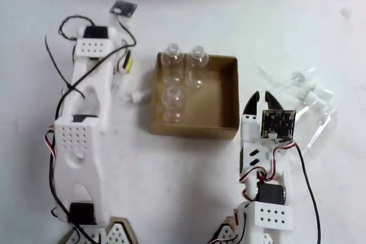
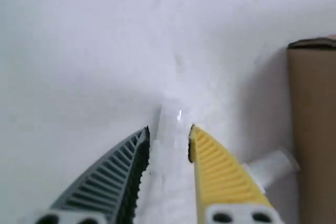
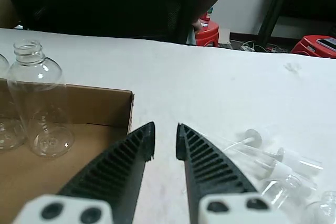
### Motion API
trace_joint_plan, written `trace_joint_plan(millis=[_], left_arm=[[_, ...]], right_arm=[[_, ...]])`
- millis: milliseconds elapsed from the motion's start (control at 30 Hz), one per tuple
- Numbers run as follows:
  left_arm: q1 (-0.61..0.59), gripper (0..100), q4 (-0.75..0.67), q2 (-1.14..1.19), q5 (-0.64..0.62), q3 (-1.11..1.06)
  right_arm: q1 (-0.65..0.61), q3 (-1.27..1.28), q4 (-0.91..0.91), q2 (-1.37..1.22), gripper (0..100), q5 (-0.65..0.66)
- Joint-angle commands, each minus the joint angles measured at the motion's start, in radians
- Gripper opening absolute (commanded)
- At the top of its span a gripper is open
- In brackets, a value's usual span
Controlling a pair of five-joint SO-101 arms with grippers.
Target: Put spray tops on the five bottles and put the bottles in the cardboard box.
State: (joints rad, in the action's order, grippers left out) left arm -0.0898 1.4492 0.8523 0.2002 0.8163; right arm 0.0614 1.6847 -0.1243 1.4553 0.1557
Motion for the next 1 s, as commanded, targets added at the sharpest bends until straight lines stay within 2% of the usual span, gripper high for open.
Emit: trace_joint_plan(millis=[0, 100, 167, 333, 433, 700, 867, 967], left_arm=[[0.018, 11, 0.307, -0.033, -0.006, 0.371], [0.022, 1, 0.339, -0.025, -0.006, 0.551], [0.022, 5, 0.338, -0.019, -0.006, 0.592], [0.044, 14, 0.334, -0.021, -0.014, 0.422], [0.038, 18, 0.281, -0.019, -0.014, 0.308], [0.024, 19, 0.055, -0.019, 0.003, 0.081], [0.010, 20, 0.014, -0.019, 0.135, 0.006], [0.005, 20, 0.011, -0.019, 0.152, -0.023]], right_arm=[[-0.004, 0.011, 0.018, -0.005, 6.0, -0.006], [-0.004, 0.011, 0.018, -0.005, 6.0, -0.006], [-0.002, 0.011, 0.018, -0.005, 6.0, -0.006], [-0.002, 0.011, 0.018, -0.005, 6.0, -0.006], [-0.002, 0.011, 0.018, -0.005, 6.0, -0.006], [-0.002, 0.011, 0.018, -0.005, 6.0, -0.006], [-0.002, 0.011, 0.018, -0.005, 6.0, -0.006], [-0.002, 0.011, 0.018, -0.005, 6.0, -0.006]])
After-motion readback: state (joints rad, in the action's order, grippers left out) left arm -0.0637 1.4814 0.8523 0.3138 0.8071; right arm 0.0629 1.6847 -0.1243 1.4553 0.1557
